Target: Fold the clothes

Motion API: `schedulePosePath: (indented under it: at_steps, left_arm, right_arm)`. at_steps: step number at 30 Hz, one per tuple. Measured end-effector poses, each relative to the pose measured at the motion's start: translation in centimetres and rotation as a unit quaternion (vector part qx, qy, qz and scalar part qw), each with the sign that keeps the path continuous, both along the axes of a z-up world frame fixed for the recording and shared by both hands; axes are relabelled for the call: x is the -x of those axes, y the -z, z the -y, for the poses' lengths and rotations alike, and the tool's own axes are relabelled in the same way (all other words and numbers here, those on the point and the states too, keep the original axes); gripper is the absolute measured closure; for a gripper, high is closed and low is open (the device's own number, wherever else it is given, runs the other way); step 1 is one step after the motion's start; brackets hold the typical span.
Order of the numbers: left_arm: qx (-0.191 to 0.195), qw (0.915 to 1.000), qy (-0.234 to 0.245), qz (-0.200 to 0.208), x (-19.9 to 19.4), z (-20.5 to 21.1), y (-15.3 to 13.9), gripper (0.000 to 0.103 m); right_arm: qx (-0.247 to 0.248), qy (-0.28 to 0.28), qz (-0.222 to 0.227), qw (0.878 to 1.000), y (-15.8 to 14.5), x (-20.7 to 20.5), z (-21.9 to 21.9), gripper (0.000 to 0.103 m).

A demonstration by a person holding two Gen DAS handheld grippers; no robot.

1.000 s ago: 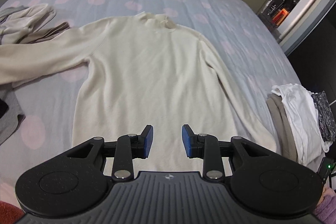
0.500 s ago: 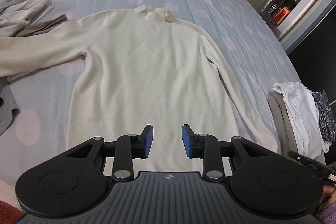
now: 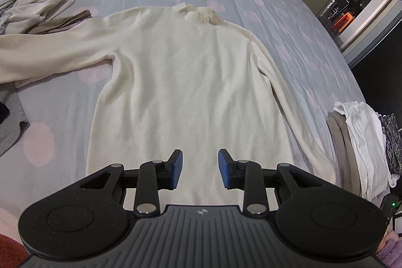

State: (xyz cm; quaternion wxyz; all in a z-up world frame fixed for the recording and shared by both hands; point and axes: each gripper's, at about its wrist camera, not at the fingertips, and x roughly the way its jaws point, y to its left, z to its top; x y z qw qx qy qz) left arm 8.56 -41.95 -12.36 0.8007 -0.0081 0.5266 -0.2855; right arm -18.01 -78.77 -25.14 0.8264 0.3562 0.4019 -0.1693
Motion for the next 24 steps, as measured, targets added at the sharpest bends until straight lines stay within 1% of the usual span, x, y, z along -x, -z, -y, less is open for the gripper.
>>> schedulePosePath:
  at_steps: [1, 3, 6, 10, 17, 21, 24]
  left_arm:
    - [0.0, 1.0, 0.002, -0.001, 0.0, 0.1, 0.1, 0.075]
    - [-0.001, 1.0, 0.005, -0.001, 0.1, 0.1, 0.2, 0.073]
    - [-0.006, 1.0, 0.003, -0.001, -0.1, -0.1, 0.2, 0.073]
    - [-0.003, 1.0, -0.004, -0.003, -0.5, -0.4, 0.4, 0.073]
    - [-0.004, 0.9999, -0.005, -0.014, -1.1, -0.7, 1.4, 0.073]
    - [-0.011, 0.9995, -0.019, -0.021, -2.1, -1.3, 2.1, 0.073]
    - [-0.012, 0.9993, -0.023, -0.026, -2.7, -1.6, 2.6, 0.073]
  right_arm:
    - [-0.01, 0.004, 0.005, 1.0, 0.1, 0.1, -0.1, 0.096]
    - [-0.004, 0.017, 0.012, 1.0, -0.3, 0.4, -0.3, 0.097]
    - [0.021, 0.033, 0.026, 0.999, -2.1, 1.0, -0.4, 0.097]
    - [0.062, 0.044, 0.058, 0.995, -7.1, 1.4, 1.0, 0.097]
    - [0.103, 0.056, 0.097, 0.988, -16.4, 0.4, 6.5, 0.097]
    - [0.122, 0.059, 0.119, 0.984, -21.1, -1.8, 9.1, 0.097]
    - [0.139, 0.057, 0.115, 0.982, -23.9, -4.1, 10.8, 0.097]
